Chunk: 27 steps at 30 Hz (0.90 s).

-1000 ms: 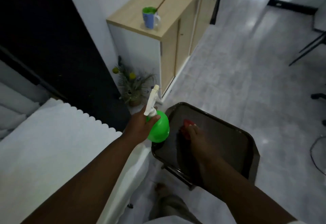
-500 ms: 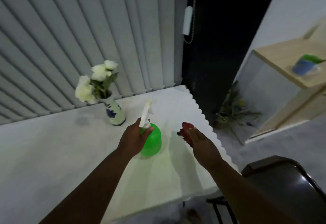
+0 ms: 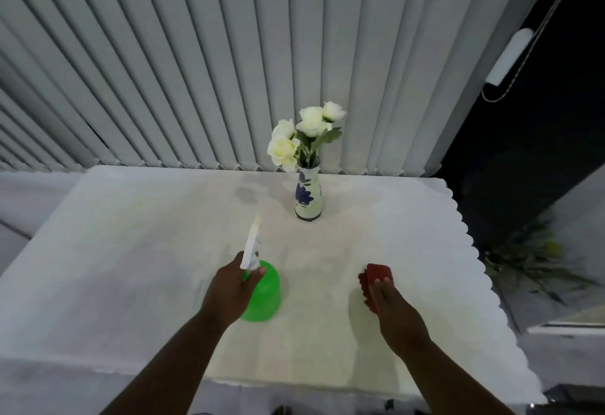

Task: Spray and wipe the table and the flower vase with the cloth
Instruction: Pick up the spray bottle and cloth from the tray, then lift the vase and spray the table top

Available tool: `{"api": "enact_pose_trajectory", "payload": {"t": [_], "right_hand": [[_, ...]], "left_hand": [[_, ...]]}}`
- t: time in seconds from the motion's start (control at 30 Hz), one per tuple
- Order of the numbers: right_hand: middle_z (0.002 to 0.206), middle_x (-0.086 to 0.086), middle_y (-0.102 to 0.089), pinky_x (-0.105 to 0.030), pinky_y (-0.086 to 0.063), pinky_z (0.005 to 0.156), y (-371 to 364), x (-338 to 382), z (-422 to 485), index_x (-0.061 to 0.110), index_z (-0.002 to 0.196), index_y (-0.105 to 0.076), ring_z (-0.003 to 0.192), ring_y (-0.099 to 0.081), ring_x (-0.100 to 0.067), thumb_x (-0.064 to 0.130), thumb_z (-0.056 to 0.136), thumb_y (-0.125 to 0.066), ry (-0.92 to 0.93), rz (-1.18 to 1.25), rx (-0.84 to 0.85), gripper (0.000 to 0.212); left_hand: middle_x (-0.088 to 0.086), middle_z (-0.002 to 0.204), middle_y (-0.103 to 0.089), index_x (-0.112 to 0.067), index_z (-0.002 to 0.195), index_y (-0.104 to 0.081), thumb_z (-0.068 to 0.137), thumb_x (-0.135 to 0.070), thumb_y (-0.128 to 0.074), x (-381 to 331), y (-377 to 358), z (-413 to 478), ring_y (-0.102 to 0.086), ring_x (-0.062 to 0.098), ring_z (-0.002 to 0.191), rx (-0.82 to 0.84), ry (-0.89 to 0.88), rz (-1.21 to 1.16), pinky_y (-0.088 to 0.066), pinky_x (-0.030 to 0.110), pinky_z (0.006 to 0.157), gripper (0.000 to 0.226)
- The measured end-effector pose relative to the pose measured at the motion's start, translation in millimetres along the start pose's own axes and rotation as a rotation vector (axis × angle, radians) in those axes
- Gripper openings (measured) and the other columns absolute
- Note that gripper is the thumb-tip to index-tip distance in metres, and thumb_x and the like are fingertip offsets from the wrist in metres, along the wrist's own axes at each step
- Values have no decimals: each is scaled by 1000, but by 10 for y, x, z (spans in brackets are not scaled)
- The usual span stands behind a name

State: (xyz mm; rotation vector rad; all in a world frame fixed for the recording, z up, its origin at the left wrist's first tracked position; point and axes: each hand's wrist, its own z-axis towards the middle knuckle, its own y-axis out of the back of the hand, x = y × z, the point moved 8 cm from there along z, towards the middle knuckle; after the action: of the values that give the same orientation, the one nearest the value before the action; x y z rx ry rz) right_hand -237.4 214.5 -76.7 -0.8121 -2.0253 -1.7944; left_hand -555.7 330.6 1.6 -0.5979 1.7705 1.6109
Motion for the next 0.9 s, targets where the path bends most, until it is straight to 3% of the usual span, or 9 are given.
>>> {"api": "enact_pose_trajectory", "payload": {"t": [0.07,0.13,0.2,0.33,0.43,0.53,0.7,0.8,0.9], "right_hand": [[120,-20,-70,-34,-57,88,-82,-14,-64,-2,115,-71,108,-70,-35,-3,57,-91,35,-186,-25,61],[121,-26,-68,-42,-62,80,-175,-10,-115,-7,115,-69,110,-68,-40,2,60,-84,98,-343,15,57],[130,-27,-61,-49,-58,90,-201,43,-138,-8,122,-64,121,-60,-44,14,64,-75,80,-443,90,63],[139,-25,-55,-53,-44,108,-125,608,-7,-6,132,-57,133,-48,-43,27,62,-79,176,-469,-22,81],[147,-20,-48,-37,-28,116,-150,1323,230,-3,140,-49,139,-43,-33,32,78,-74,286,-285,-92,76],[162,-7,-23,-22,-14,119,-410,1990,483,8,154,-24,150,-20,-17,36,87,-67,333,28,42,85],[140,-3,-50,-31,-46,101,-678,2493,680,16,146,-32,126,-50,-20,36,79,-74,211,227,53,81],[124,-5,-55,-31,-51,88,-707,2486,644,13,138,-38,112,-57,-21,30,82,-69,212,267,7,66],[118,-5,-60,-30,-52,91,-533,2352,576,10,132,-45,107,-61,-18,19,83,-66,186,372,-76,54]], "left_hand": [[0,108,-74,-19,123,-59,87,-30,-66,87,5,-20,-70,21,99,-12,1,-5,-51,30,86,38],[1,107,-74,-17,123,-60,87,-30,-66,143,19,-23,-70,20,98,-25,1,-15,-49,27,83,39],[2,108,-74,-16,123,-61,86,-30,-67,187,29,-23,-70,20,98,-29,5,-32,-50,28,85,40],[3,109,-74,-16,123,-62,82,-34,-71,250,37,-42,-69,21,99,-40,-8,-4,-47,24,82,46],[3,118,-71,-15,129,-58,81,-35,-73,307,-28,-92,-66,20,107,4,-36,12,-45,23,88,54],[-3,122,-67,-18,133,-53,83,-31,-71,372,-51,-154,-64,16,109,27,-56,1,-46,23,89,55],[-35,124,-51,-42,136,-42,76,-15,-74,480,19,-205,-47,-25,110,64,-37,-113,-34,-4,87,73],[-26,131,-56,-40,133,-51,75,-8,-73,607,23,-148,-50,-14,120,147,4,-185,-37,7,100,69],[-15,123,-64,-34,119,-64,75,-4,-74,647,39,46,-59,2,118,159,77,-182,-41,19,104,54]]}}
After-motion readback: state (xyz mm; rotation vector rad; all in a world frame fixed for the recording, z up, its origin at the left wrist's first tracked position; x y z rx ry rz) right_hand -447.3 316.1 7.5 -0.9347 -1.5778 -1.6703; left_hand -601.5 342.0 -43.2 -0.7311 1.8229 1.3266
